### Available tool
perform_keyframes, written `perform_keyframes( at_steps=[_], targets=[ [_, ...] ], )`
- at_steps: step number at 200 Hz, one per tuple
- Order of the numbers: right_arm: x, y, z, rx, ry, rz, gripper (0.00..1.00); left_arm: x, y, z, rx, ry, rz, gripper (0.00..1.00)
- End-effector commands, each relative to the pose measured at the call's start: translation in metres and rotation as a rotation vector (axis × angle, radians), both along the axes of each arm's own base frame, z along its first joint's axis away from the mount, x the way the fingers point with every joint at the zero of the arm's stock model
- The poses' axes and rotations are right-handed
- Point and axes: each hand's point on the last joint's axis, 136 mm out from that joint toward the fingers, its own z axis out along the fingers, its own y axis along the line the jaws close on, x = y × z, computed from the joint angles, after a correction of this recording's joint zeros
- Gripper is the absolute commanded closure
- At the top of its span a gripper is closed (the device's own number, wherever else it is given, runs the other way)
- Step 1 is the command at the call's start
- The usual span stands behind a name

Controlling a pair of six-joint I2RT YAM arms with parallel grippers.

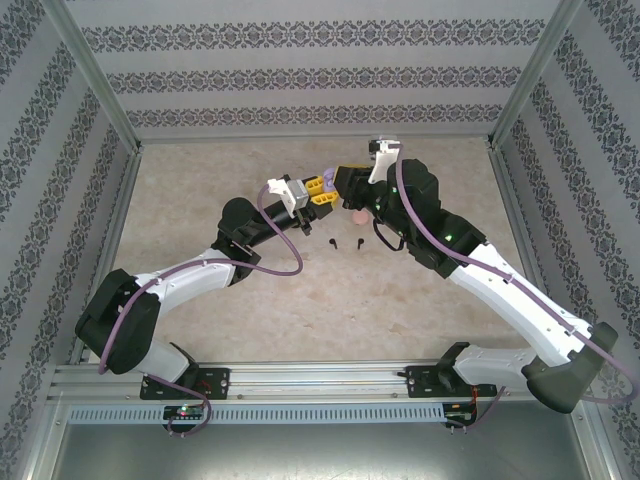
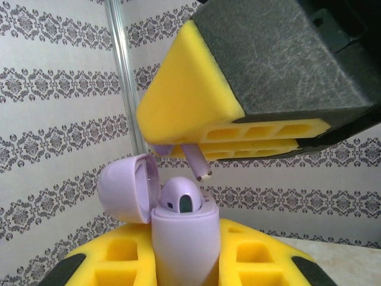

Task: Insert wireless bluetooth earbuds into charging case

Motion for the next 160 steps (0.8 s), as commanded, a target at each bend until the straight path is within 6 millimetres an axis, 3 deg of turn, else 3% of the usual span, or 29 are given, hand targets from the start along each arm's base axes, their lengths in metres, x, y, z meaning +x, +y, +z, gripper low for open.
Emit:
perform_keyframes(
  at_steps=[1,102,160],
  targets=[
    [0.002,0.002,-0.002,-0.009,-0.019,-0.009,0.83,-0.002,0.002,0.019,-0.032,-0.040,-0.018,1.00],
    [0.004,-0.005,-0.023,-0.052,0.011,-0.038,0.83,-0.004,0.003,0.024,-0.039,-0.050,-0.021,1.00],
    [0.002,0.011,-0.027,-0.067,0.018,0.025,0.83,-0.004,0.003,0.026,-0.043,-0.052,-0.023,1.00]
  ],
)
